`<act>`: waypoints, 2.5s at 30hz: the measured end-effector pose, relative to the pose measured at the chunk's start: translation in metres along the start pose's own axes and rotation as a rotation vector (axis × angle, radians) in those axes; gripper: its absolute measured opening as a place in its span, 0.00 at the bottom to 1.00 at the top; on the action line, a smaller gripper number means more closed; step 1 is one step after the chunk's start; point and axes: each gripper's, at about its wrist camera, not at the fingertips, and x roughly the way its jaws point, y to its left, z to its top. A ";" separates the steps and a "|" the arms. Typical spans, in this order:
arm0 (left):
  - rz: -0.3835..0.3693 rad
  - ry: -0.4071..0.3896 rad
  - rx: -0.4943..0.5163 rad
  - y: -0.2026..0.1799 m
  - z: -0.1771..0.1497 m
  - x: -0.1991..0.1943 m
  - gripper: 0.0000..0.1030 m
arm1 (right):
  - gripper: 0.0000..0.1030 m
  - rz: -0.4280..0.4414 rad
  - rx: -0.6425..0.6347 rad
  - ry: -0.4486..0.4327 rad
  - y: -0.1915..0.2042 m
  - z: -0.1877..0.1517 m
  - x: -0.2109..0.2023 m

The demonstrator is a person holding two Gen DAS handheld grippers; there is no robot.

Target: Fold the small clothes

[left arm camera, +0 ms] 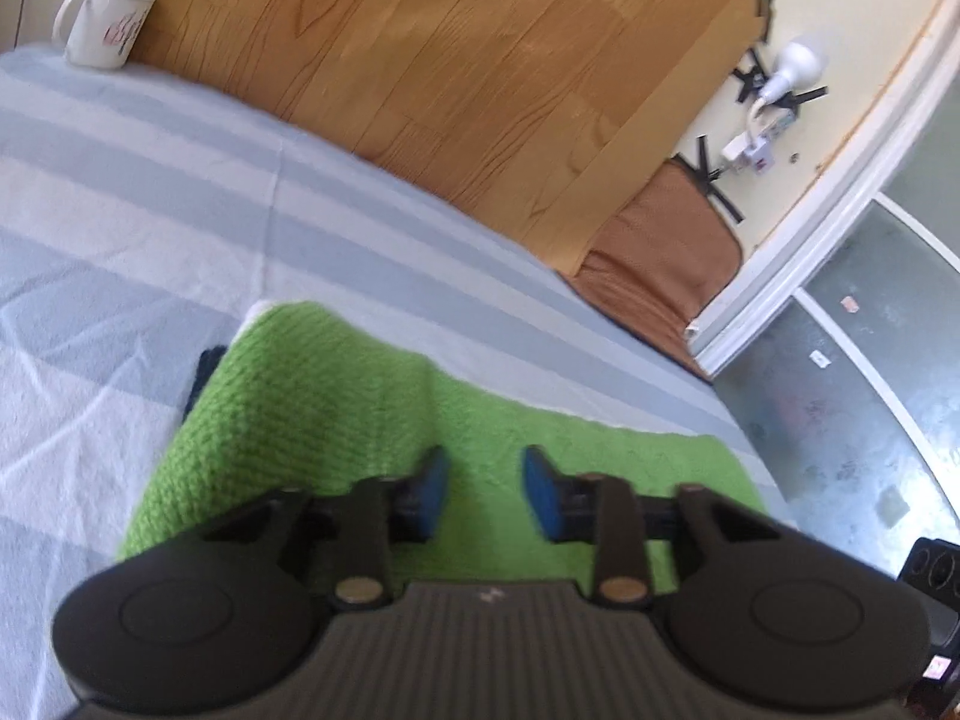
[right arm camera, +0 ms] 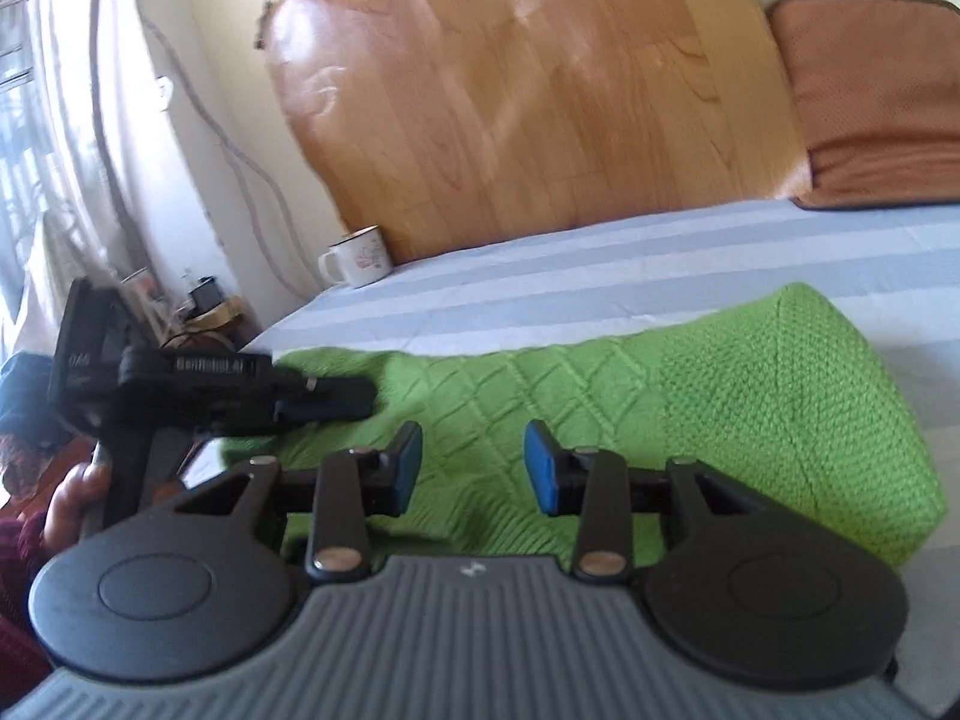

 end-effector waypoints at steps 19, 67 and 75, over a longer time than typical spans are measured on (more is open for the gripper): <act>0.102 0.006 0.141 -0.034 -0.019 0.010 0.60 | 0.44 0.017 0.067 0.030 -0.007 -0.017 0.004; 0.120 0.005 0.240 -0.053 -0.035 0.015 1.00 | 0.81 -0.031 0.080 -0.094 -0.019 -0.034 -0.001; 0.124 -0.002 0.237 -0.053 -0.036 0.015 1.00 | 0.81 -0.030 0.069 -0.097 -0.019 -0.034 -0.002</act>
